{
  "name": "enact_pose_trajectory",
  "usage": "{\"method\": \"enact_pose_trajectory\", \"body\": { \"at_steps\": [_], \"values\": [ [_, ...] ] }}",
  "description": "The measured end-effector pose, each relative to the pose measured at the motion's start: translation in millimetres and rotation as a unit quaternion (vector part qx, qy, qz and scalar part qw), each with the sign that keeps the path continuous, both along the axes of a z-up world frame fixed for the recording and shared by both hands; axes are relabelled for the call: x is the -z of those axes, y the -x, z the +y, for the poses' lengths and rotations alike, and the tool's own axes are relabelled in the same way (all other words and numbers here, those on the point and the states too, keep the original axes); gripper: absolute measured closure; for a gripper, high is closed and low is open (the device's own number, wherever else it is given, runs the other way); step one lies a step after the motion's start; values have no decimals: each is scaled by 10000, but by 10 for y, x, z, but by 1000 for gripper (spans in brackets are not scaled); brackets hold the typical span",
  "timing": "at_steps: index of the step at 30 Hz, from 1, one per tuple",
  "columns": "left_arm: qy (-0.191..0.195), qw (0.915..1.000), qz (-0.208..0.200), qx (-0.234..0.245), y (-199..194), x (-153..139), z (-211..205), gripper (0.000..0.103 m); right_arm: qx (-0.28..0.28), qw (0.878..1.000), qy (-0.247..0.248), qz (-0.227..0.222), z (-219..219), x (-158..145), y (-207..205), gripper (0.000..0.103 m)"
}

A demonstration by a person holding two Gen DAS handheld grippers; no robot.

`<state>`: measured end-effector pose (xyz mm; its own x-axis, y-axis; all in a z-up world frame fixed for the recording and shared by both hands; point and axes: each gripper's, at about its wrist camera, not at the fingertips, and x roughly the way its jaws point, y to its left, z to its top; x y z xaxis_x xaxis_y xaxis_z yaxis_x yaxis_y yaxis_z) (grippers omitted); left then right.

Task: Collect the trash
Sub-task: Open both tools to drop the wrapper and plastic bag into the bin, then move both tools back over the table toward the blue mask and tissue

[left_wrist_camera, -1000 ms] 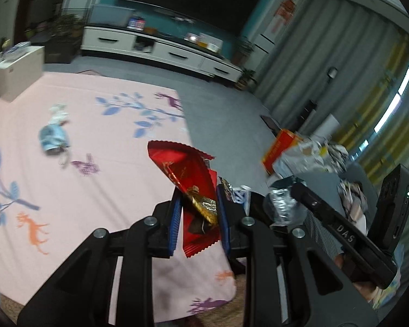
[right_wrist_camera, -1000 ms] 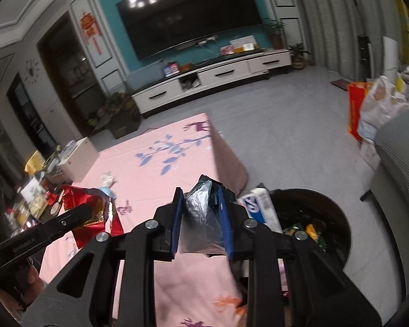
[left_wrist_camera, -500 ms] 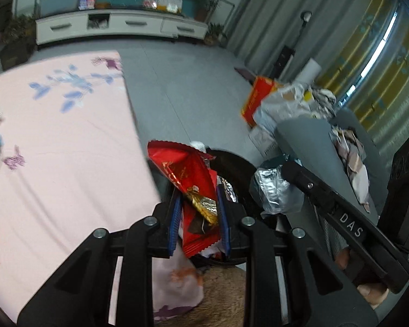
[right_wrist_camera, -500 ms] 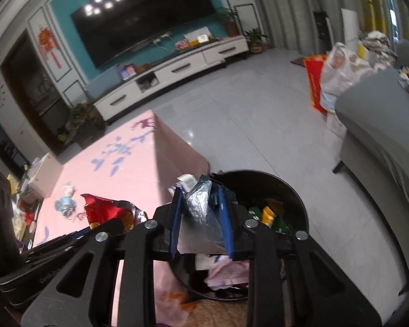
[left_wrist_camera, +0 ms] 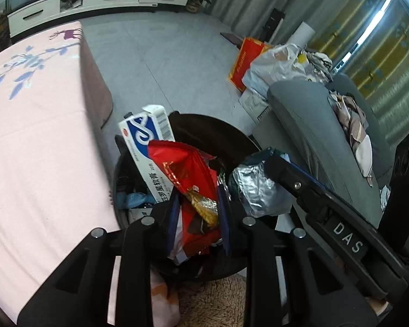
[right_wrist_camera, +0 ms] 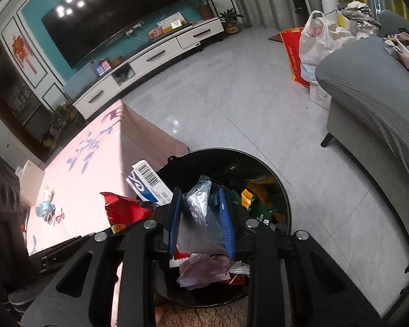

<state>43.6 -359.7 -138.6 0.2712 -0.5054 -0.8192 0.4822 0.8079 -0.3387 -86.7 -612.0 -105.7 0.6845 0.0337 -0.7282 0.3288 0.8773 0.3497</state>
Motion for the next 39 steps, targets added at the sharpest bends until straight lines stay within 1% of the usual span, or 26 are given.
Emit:
{"method": "enact_pose_trajectory", "body": {
  "at_steps": [5,9,17,20,21,22,23,24,25,26,28,29,30,34,37,39],
  "values": [
    [-71,10000,0,55,2,64,-69,75,14,10000,-13,27,-21,21,-15,74],
    [-37,10000,23,81,7,75,-119,68,0,10000,21,0,-25,20,-13,74],
    [-25,9999,26,110,30,70,-123,65,-25,10000,17,-4,-7,32,-9,73],
    [-90,9998,19,153,45,79,-134,61,-22,10000,36,11,-2,31,9,70],
    [-81,9998,34,159,49,80,-143,57,-14,10000,-3,-10,-10,29,25,64],
    [-73,9998,56,153,56,79,-146,50,-9,10000,-36,-26,-16,18,36,57],
    [-75,9999,54,146,61,78,-144,47,17,10000,-65,-41,-29,11,53,55],
    [-121,9998,19,139,72,69,-145,39,37,10000,-54,-40,-34,-5,64,52],
    [-164,9998,-31,128,81,58,-142,33,49,10000,-13,-34,-40,-18,80,46],
    [-184,9997,-71,119,88,45,-130,31,62,10000,11,-42,-41,-33,94,43],
    [-209,9997,-81,107,93,17,-95,21,119,9998,-23,-136,-52,-67,143,33],
    [-193,9997,-70,95,94,1,-70,19,118,9998,-67,-174,-54,-81,161,31],
    [-190,9998,-65,82,95,-13,-43,15,115,9997,-95,-190,-48,-93,170,27],
    [-171,9997,-176,-66,92,-117,133,8,95,9995,-145,-256,-9,-151,196,18],
    [-167,9990,-308,-259,61,-205,311,7,75,9993,-208,-303,41,-193,201,13],
    [-174,9980,-378,-486,23,-269,471,6,55,9992,-219,-318,89,-234,193,11]
  ]
}}
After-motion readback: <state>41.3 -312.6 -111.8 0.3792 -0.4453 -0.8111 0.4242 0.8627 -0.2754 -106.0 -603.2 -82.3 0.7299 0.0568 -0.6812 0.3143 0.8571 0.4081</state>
